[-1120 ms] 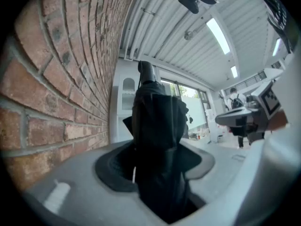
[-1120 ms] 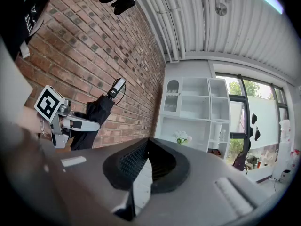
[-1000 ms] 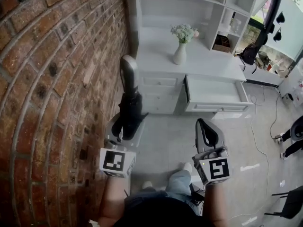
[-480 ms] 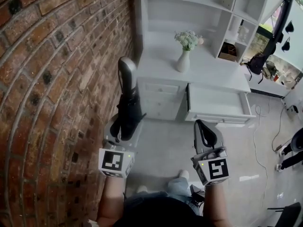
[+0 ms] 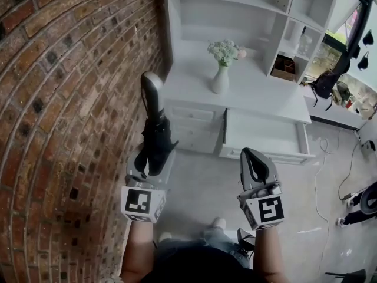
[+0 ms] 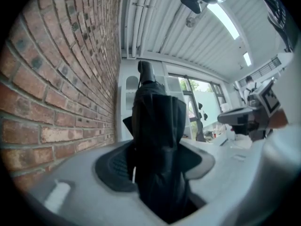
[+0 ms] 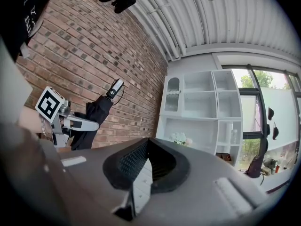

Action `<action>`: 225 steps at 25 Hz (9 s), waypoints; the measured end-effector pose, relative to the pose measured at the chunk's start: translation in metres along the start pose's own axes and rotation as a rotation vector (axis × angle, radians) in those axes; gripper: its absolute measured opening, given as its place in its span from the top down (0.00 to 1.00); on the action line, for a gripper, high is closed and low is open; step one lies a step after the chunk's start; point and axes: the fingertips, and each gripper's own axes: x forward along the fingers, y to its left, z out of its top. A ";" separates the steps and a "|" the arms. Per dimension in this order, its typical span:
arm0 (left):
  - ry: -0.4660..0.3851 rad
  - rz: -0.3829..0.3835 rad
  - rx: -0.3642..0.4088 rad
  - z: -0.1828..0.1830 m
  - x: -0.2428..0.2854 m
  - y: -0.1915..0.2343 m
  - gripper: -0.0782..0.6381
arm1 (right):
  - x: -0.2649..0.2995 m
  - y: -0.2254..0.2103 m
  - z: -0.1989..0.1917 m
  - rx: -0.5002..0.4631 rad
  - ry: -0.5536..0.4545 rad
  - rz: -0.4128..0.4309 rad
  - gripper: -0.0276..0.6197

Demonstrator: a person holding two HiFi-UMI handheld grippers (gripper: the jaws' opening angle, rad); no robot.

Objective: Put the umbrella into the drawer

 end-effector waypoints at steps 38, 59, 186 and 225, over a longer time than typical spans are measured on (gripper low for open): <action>0.007 -0.042 0.016 0.006 0.155 -0.164 0.56 | -0.047 -0.222 -0.061 0.026 0.060 -0.073 0.95; 0.056 -0.323 0.019 -0.028 0.339 -0.212 0.56 | -0.005 -0.352 -0.106 0.054 0.163 -0.324 0.95; 1.110 -0.614 0.170 -0.398 0.424 -0.307 0.48 | 0.035 -0.439 -0.218 0.137 0.485 -0.363 0.95; 0.368 -0.311 0.053 -0.129 0.531 -0.224 0.50 | 0.083 -0.467 -0.115 0.039 0.192 -0.290 0.95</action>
